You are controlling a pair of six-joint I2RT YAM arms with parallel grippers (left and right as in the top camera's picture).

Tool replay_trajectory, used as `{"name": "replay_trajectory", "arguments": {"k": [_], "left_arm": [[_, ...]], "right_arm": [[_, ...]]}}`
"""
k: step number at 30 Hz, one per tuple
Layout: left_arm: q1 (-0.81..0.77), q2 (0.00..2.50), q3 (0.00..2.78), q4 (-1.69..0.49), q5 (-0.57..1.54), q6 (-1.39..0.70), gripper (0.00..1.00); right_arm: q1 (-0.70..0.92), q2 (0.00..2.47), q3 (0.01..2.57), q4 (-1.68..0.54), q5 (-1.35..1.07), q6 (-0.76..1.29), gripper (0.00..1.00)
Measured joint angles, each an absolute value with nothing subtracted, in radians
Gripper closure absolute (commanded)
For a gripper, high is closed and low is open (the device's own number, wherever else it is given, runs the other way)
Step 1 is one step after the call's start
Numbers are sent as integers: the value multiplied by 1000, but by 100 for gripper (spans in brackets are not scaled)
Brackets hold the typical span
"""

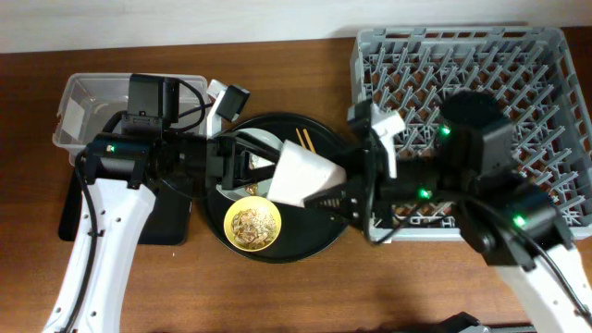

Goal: Sort waste into correct bins and load items into the dishwasher rack
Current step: 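Grasp the pink cup with the right gripper and place it in the rack, then grasp the blue cup with the right gripper and lift it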

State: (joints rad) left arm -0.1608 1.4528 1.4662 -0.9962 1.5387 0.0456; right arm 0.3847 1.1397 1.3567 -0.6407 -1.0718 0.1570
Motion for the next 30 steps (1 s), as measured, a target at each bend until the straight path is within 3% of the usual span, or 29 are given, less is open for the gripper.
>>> {"name": "replay_trajectory", "arguments": {"k": [3, 5, 8, 14, 17, 18, 19, 25, 29, 30], "left_arm": [[-161, 1453, 1466, -1029, 1321, 43, 1], [-161, 1453, 1465, -1090, 1046, 42, 1], [-161, 1453, 1465, -1097, 921, 42, 1], [-161, 1453, 1465, -1110, 873, 42, 1], [-161, 1453, 1465, -1111, 872, 42, 1], [-161, 1453, 1465, -1111, 870, 42, 1], [-161, 1453, 1465, -1116, 870, 42, 1], [-176, 1453, 1465, -1119, 800, 42, 1], [-447, 1520, 1423, -924, 371, -19, 25], [-490, 1588, 1405, -896, 288, -58, 41]], "right_arm": [[224, 994, 1361, -893, -881, 163, 55], [-6, 902, 1369, -1173, -593, 169, 55], [-156, 990, 1369, -1372, -351, 176, 56], [-82, 1465, 1356, -1424, -218, 229, 54], [-4, 1593, 1355, -1412, -125, 293, 43], [-4, 1613, 1355, -1401, -96, 313, 19], [-4, 1623, 1355, -1396, -84, 319, 5], [-4, 1595, 1375, -1384, -164, 276, 5], [-4, 1213, 1507, -1335, -295, 251, 5], [-4, 1076, 1519, -1347, -313, 250, 5]]}}
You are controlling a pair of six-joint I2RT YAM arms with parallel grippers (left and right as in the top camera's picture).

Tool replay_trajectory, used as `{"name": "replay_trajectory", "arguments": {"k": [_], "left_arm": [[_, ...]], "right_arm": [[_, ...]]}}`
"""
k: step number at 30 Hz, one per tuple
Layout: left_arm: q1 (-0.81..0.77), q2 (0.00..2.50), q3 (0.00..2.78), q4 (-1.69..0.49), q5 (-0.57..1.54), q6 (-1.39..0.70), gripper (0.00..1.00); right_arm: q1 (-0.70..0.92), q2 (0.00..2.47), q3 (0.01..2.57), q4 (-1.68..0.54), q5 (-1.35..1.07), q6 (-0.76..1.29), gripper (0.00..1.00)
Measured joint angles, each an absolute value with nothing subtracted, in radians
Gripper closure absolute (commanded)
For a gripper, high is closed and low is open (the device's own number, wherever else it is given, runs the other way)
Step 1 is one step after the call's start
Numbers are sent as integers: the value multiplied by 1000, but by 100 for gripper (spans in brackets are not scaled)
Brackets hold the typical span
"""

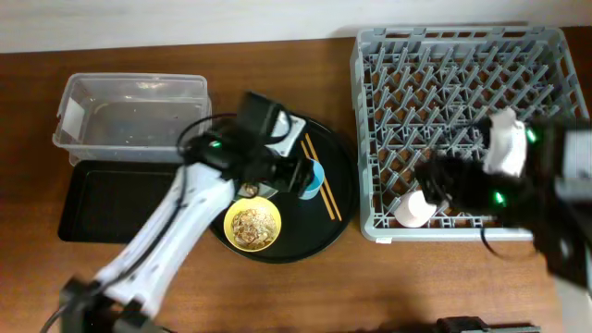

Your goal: Sort waste into correct bins and load items into the dishwasher rack

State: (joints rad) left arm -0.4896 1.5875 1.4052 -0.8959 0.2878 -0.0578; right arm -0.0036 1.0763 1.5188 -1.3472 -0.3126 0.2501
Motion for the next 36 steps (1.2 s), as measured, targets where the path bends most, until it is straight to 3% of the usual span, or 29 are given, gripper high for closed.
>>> {"name": "replay_trajectory", "arguments": {"k": [2, 4, 7, 10, 12, 15, 17, 23, 24, 25, 26, 27, 28, 29, 30, 31, 33, 36], "left_arm": [[-521, 1758, 1391, -797, 160, -157, 55], [-522, 1927, 1390, -738, 118, -246, 100], [-522, 1987, 1386, -746, 99, -285, 100], [-482, 1934, 1475, -918, 252, -257, 100], [-389, 1808, 1543, -925, 528, -173, 100], [-207, 1691, 1557, -950, 1288, -15, 100], [-204, 1692, 1557, -987, 1466, -3, 100], [-262, 1627, 1557, -988, 1551, -4, 100], [-263, 1627, 1557, -988, 1553, -6, 100], [-265, 1627, 1557, -988, 1553, -8, 100], [-270, 1627, 1557, -989, 1553, -8, 100], [-273, 1627, 1557, -988, 1553, -8, 100], [-274, 1627, 1557, -989, 1559, -6, 88], [-274, 1626, 1557, -984, 1561, 5, 57], [-274, 1626, 1557, -985, 1560, 9, 38], [-274, 1626, 1557, -987, 1546, -5, 26], [-274, 1627, 1557, -989, 1421, -15, 7], [-274, 1627, 1558, -988, 1242, -22, 1]], "right_arm": [[-4, 1026, 1519, -1361, -317, 250, 5], [-4, 1024, 1519, -1370, -320, 250, 5], [-4, 1040, 1518, -1399, -320, 247, 5], [-4, 1105, 1515, -1402, -324, 201, 6], [-5, 1146, 1500, -1381, -440, 98, 6], [7, 1150, 1496, -1224, -861, -58, 5], [102, 1153, 1496, -1099, -994, -80, 5], [345, 1257, 1496, -874, -991, -41, 5], [371, 1267, 1496, -874, -941, -27, 12], [375, 1279, 1496, -843, -920, -24, 26], [375, 1287, 1496, -827, -917, -17, 50], [375, 1290, 1496, -808, -936, -12, 55], [373, 1290, 1496, -796, -950, -3, 56], [369, 1290, 1496, -795, -955, 6, 56], [367, 1288, 1496, -800, -955, 5, 56], [367, 1286, 1496, -827, -948, -2, 57], [322, 1226, 1495, -944, -877, -5, 59], [129, 1044, 1498, -1169, -695, -4, 58]]}}
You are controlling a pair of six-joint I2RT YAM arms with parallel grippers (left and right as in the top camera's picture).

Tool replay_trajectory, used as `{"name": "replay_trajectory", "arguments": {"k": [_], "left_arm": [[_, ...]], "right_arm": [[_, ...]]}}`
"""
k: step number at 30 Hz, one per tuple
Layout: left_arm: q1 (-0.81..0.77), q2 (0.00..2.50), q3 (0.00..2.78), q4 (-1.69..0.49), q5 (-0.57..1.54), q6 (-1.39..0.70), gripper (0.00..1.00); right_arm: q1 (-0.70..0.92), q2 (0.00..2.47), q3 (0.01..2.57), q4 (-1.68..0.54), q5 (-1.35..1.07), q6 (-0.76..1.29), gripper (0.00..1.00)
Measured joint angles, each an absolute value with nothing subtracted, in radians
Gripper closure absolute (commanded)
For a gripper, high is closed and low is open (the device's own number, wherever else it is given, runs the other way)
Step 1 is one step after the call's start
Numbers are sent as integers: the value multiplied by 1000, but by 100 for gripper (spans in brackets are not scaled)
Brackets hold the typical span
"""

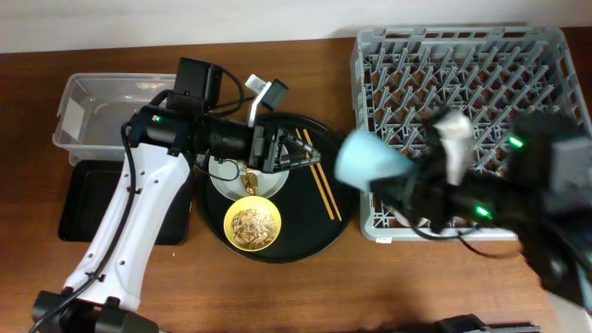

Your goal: Sort waste into correct bins and load items into the dishwasher rack

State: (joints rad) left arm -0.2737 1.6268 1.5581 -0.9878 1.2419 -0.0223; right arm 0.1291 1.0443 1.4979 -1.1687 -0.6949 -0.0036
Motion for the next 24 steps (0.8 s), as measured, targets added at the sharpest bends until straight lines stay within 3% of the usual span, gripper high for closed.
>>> {"name": "replay_trajectory", "arguments": {"k": [2, 5, 12, 15, 16, 17, 23, 24], "left_arm": [[-274, 1627, 1558, -990, 1162, -22, 1], [-274, 1627, 1558, -1037, 1065, -22, 1], [-274, 1627, 1558, -1100, 945, -19, 1], [-274, 1627, 1558, -1100, 941, -19, 1], [-274, 1627, 1558, -1100, 941, -19, 1], [-274, 1627, 1558, -1100, 941, -19, 1], [-274, 1627, 1558, -1124, 917, -19, 2], [-274, 1627, 1558, -1137, 889, -19, 9]], "right_arm": [[-17, 983, 1505, -1311, -524, 0, 58], [-226, 1092, 1486, -1453, -242, 110, 58], [-287, 1524, 1445, -1443, 37, 271, 56], [-289, 1650, 1445, -1409, 54, 288, 51], [-289, 1692, 1445, -1401, 53, 289, 27], [-289, 1701, 1445, -1398, 52, 288, 23], [-290, 1625, 1528, -1403, -88, 250, 19], [-290, 1559, 1551, -1413, -139, 224, 18]]}}
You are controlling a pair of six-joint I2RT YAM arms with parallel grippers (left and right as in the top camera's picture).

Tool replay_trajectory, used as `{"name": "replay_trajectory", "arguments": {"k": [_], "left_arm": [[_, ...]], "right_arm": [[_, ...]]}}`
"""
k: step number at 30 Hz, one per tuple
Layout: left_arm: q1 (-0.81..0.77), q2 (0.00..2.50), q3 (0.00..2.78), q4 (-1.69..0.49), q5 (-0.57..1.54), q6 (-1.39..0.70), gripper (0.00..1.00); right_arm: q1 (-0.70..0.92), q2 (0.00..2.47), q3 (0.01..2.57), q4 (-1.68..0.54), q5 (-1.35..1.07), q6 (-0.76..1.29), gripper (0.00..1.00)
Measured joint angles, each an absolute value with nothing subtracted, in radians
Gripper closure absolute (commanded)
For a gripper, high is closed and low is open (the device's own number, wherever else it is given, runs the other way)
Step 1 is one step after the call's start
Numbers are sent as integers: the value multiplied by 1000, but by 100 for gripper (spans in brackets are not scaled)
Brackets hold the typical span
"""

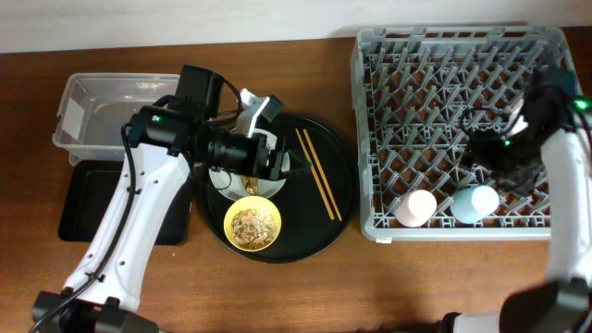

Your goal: Sort waste into correct bins and load items into the dishwasher rack

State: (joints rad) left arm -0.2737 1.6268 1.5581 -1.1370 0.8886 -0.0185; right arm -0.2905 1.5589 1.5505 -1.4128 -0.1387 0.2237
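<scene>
A grey dishwasher rack (444,55) fills the right side. In its front row a white cup (415,207) and a light blue cup (474,203) lie side by side. My right gripper (488,155) hovers just behind the blue cup, apart from it and holding nothing. On the round black tray (338,217) are a white plate (225,185), a yellow bowl of food scraps (252,225) and a pair of chopsticks (317,173). My left gripper (270,162) is low over the white plate; its fingers are too dark to read.
A clear plastic bin (92,102) stands at the back left, with a flat black tray (83,208) in front of it. The left arm's cable and wrist camera hang over the round tray's back rim.
The blue cup was in my right gripper at the rack's left edge; it now lies in the rack beside the white cup, and the gripper has drawn back to the right. My left gripper has barely moved.
First my right gripper held the white cup over the round tray. Then that cup lay in the rack's front row while my left gripper was at the blue cup on the tray. Then my right gripper carried the blue cup, which now lies in the rack.
</scene>
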Motion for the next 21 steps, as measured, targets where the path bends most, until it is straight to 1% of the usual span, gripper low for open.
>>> {"name": "replay_trajectory", "arguments": {"k": [1, 2, 3, 4, 5, 6, 7, 9, 10, 11, 12, 17, 20, 21], "left_arm": [[-276, 1627, 1558, -1172, 797, -19, 11], [-291, 1626, 1558, -1193, 699, -23, 22], [-382, 1623, 1523, -1203, 487, -64, 31], [-448, 1616, 1473, -1160, 342, -130, 51], [-536, 1614, 1374, -1098, 179, -220, 61], [-578, 1618, 1312, -1049, 97, -265, 65], [-614, 1627, 1222, -931, 12, -326, 68], [-631, 1657, 1133, -856, -48, -395, 75], [-632, 1706, 1111, -812, -64, -419, 86], [-633, 1746, 1107, -788, -68, -434, 92], [-638, 1764, 1105, -779, -71, -444, 100], [-668, 1799, 1112, -801, -125, -461, 100], [-668, 1789, 1225, -980, -97, -461, 100], [-669, 1766, 1303, -1021, -89, -457, 100]], "right_arm": [[-290, 1470, 1572, -1426, -213, 188, 17], [-290, 1388, 1577, -1439, -294, 154, 16], [-290, 1304, 1583, -1453, -358, 131, 15], [-290, 1251, 1586, -1475, -387, 123, 15], [-290, 1211, 1587, -1495, -403, 118, 15], [-290, 1189, 1587, -1513, -429, 92, 15], [-290, 1180, 1588, -1541, -485, 34, 15], [-290, 1181, 1586, -1572, -566, -46, 15], [-290, 1181, 1586, -1580, -609, -88, 15], [-290, 1181, 1586, -1580, -623, -105, 15], [-290, 1181, 1586, -1583, -632, -112, 15], [-290, 1181, 1586, -1583, -649, -132, 15], [-290, 1181, 1586, -1583, -649, -133, 15], [-290, 1181, 1586, -1583, -649, -134, 15]]}}
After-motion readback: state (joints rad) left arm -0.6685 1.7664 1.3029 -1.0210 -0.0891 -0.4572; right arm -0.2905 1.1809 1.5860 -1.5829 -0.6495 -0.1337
